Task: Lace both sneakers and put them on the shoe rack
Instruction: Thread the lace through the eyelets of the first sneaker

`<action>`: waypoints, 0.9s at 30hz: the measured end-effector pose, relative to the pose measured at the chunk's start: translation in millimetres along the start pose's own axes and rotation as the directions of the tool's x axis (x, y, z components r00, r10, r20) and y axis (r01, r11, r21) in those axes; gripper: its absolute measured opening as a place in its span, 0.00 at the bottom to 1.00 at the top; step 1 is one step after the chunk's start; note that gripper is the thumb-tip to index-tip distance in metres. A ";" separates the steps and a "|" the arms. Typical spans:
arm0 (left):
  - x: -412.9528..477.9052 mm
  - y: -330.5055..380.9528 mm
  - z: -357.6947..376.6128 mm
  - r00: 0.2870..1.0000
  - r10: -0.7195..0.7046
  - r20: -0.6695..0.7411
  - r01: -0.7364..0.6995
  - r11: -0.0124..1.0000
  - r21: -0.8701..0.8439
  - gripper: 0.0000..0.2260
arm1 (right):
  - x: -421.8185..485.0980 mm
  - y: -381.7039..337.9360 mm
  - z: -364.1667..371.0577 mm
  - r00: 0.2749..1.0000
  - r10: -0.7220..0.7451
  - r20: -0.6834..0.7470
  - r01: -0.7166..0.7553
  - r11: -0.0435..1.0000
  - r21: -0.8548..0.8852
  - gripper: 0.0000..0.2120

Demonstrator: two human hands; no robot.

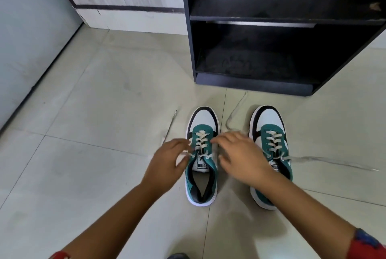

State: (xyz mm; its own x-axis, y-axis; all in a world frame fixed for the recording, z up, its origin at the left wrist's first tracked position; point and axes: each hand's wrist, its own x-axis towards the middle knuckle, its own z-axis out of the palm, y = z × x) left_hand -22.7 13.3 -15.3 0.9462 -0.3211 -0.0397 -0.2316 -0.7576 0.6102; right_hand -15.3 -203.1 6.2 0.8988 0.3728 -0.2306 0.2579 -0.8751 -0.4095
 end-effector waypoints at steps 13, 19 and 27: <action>2.8 8.4 -4.9 0.969 -0.245 0.032 0.246 0.937 -0.248 0.02 | 6.3 -14.4 31.6 0.928 0.290 0.236 -0.334 0.358 0.872 0.22; -5.6 -10.1 -4.6 0.970 -0.240 -0.035 0.232 0.961 -0.148 0.11 | -4.6 4.1 29.5 0.845 0.494 0.205 -0.341 0.203 0.918 0.21; -4.7 -24.0 -2.0 0.970 -0.237 -0.055 0.227 0.964 -0.142 0.13 | -2.6 18.3 32.3 0.842 0.527 0.112 -0.368 0.409 0.835 0.21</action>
State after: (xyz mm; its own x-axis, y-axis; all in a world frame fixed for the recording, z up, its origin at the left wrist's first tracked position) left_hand -21.1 34.1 -28.2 0.9850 -0.1013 -0.1396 0.0237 -0.7223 0.6912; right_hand -24.3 -210.2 -29.2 0.8532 -0.1126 -0.5093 -0.5208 -0.2375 -0.8200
